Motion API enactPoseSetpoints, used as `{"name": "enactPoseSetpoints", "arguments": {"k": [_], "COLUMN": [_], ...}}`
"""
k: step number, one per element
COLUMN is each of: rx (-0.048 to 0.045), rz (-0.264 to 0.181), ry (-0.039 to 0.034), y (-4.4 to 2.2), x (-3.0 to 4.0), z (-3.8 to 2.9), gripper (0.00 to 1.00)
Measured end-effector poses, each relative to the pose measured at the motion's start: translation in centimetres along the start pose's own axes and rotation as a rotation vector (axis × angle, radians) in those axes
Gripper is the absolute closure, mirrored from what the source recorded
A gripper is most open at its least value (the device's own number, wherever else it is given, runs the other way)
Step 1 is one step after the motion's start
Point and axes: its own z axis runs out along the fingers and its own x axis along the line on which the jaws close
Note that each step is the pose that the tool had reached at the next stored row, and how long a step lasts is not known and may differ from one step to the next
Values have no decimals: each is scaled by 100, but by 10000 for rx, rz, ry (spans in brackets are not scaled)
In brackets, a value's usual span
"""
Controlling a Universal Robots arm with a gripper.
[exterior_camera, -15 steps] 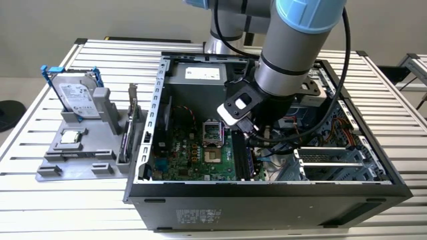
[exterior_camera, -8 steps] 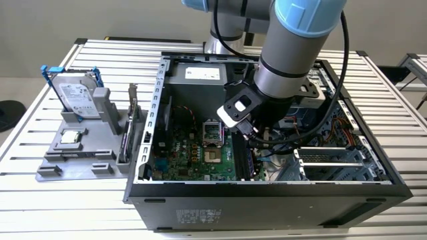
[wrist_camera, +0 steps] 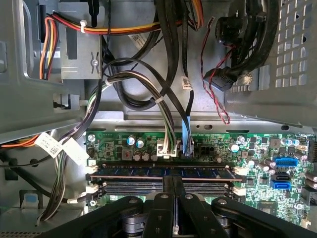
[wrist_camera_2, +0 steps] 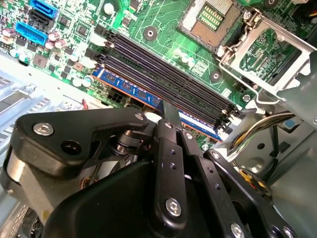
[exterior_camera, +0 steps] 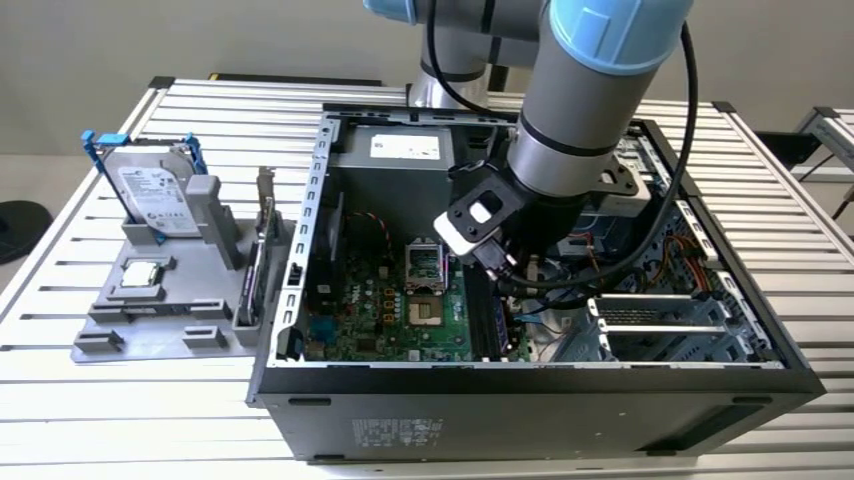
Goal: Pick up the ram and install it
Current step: 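Press down the ram until it locks into place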
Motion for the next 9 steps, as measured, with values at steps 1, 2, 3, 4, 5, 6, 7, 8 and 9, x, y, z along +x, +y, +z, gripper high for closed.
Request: {"name": "enactPoseSetpoints", "arguments": {"k": [1, 2, 3, 4, 5, 6, 7, 8, 9], "rx": [-1, 1, 1, 1, 1, 1, 0, 1, 1], "rz": [-1, -1, -1, 0, -1, 0, 0, 0, 0], "ry": [2, -2, -5, -6, -5, -3, -1, 1, 1], "y": [1, 1, 1, 0, 1, 1, 1, 1, 1], "x": [0, 0, 0, 0, 0, 0, 0, 0, 0], "z": [7, 11, 11, 12, 15, 18, 22, 29, 35], "gripper": [100, 100, 100, 100, 100, 100, 100, 100, 100]}}
